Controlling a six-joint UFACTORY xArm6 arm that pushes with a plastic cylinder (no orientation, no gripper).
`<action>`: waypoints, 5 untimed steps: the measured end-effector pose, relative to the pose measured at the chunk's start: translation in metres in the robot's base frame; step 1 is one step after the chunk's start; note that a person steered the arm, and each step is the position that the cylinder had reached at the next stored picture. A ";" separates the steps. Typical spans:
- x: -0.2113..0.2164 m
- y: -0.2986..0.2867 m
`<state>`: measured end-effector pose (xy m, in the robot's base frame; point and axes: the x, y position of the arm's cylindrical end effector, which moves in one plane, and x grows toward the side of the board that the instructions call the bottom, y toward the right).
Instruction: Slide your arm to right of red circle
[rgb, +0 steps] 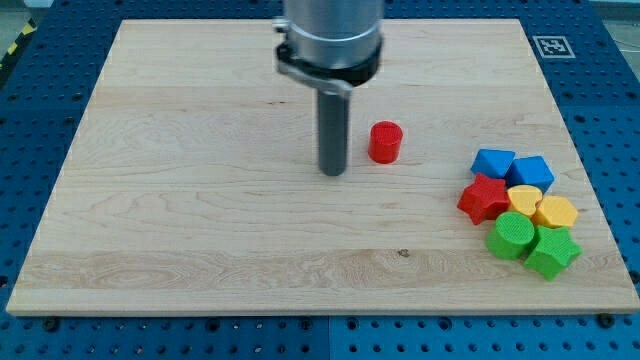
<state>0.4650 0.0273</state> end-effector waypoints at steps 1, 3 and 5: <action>0.022 0.047; 0.017 0.094; -0.019 0.094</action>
